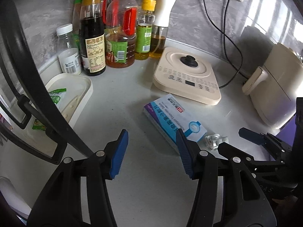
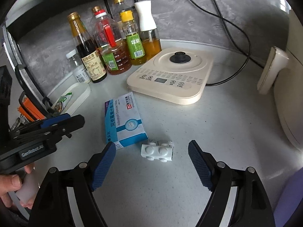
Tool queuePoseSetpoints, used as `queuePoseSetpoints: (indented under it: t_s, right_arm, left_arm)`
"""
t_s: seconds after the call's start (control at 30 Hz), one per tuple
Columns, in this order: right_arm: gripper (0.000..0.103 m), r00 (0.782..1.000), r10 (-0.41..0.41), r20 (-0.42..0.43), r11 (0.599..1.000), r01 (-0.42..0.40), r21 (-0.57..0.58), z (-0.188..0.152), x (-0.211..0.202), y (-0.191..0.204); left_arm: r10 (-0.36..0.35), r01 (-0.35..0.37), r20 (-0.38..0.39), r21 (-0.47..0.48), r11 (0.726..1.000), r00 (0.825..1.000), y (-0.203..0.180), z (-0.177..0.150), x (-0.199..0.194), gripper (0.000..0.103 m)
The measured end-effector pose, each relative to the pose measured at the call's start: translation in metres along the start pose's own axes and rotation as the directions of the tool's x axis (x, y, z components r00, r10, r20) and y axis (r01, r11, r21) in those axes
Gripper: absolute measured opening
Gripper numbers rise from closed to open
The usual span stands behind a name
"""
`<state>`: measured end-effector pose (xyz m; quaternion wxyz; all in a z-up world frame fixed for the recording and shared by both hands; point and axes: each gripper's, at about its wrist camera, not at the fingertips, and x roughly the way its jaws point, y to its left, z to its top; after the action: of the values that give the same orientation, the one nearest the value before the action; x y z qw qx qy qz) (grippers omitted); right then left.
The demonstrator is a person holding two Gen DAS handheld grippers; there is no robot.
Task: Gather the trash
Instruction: 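Move both open grippers toward the medicine box and white blister pack, then grasp the white blister pack with the right gripper while the left grasps the medicine box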
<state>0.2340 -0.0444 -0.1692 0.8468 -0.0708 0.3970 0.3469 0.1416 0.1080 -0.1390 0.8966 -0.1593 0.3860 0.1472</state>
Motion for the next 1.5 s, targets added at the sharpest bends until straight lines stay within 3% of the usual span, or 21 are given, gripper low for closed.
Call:
queuePoseSetpoints:
  t_s: [0.2, 0.27, 0.33, 0.37, 0.67, 0.93, 1.23, 1.33, 1.5]
  right_arm:
    - [0.074, 1.0, 0.014, -0.018, 1.0, -0.014, -0.012, 0.003, 0.014, 0.003]
    - [0.065, 0.999, 0.024, -0.032, 1.0, -0.024, -0.007, 0.003, 0.019, 0.003]
    - [0.04, 0.998, 0.031, -0.061, 0.999, -0.032, -0.01, 0.002, 0.025, 0.003]
    - [0.035, 0.997, 0.028, -0.075, 0.999, -0.029, -0.014, 0.002, 0.028, 0.004]
    - [0.034, 0.998, -0.029, -0.053, 1.0, 0.03, 0.002, -0.004, 0.011, -0.01]
    - [0.034, 0.996, -0.08, -0.024, 0.995, 0.082, 0.064, -0.01, -0.016, -0.029]
    - [0.035, 0.992, -0.125, -0.021, 0.985, 0.126, 0.117, -0.027, -0.042, -0.052]
    - [0.035, 0.991, -0.127, -0.031, 0.983, 0.13, 0.133, -0.036, -0.046, -0.061]
    - [0.035, 0.99, -0.137, -0.031, 0.982, 0.14, 0.128, -0.041, -0.052, -0.066]
  left_arm:
    - [0.007, -0.007, -0.027, 0.001, 1.0, 1.0, 0.002, -0.001, 0.013, 0.045]
    - [0.003, -0.003, -0.031, 0.003, 1.0, 0.999, 0.001, -0.001, 0.014, 0.044]
    - [-0.004, 0.004, -0.036, 0.005, 1.0, 0.999, 0.0, 0.0, 0.016, 0.044]
    - [-0.007, 0.007, -0.039, 0.007, 1.0, 0.999, -0.001, 0.0, 0.017, 0.044]
    - [-0.056, 0.057, -0.051, 0.028, 0.998, 0.997, -0.015, 0.004, 0.024, 0.046]
    - [-0.087, 0.091, -0.068, 0.053, 0.994, 0.994, -0.039, 0.003, 0.035, 0.073]
    - [-0.03, 0.029, -0.058, -0.019, 0.999, 0.998, -0.049, 0.006, 0.051, 0.092]
    - [0.053, -0.055, -0.058, -0.035, 0.998, 0.997, -0.053, 0.009, 0.058, 0.094]
    - [0.091, -0.097, -0.07, -0.078, 0.992, 0.993, -0.055, 0.013, 0.067, 0.094]
